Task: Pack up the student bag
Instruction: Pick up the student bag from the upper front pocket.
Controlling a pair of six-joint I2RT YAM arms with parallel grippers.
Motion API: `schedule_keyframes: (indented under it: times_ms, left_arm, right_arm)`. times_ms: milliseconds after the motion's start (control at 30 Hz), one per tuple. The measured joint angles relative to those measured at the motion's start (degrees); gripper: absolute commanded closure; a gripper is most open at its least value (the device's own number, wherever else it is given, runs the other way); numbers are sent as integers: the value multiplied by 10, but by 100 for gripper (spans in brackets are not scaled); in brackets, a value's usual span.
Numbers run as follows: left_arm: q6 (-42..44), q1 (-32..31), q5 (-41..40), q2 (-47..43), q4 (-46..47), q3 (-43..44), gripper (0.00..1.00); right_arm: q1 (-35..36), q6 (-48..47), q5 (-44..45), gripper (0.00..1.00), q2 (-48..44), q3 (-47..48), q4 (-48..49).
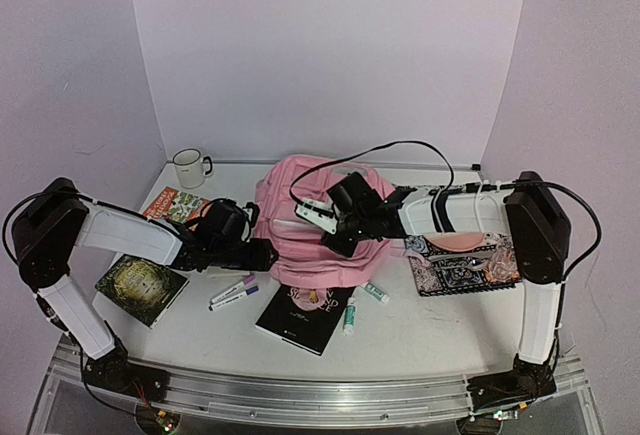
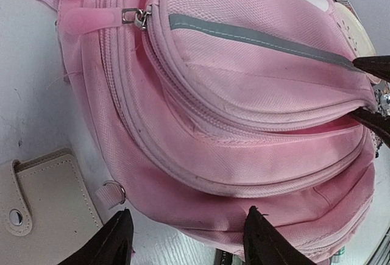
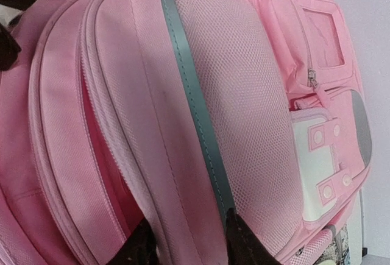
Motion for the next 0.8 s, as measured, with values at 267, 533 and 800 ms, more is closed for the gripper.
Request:
schedule_keyframes:
  times_ms: [267, 533, 800]
  left_arm:
    - [-2, 0, -1, 2, 0, 0, 39]
    - [-8, -3, -1, 2, 0, 0, 42]
    - [-19, -4, -2, 2, -1, 0, 35]
  right_arm:
    - [15, -34, 54, 100, -4, -13, 50]
    - [15, -32, 93, 100, -70, -61, 131]
    - [13, -9, 117, 100, -80, -66, 167]
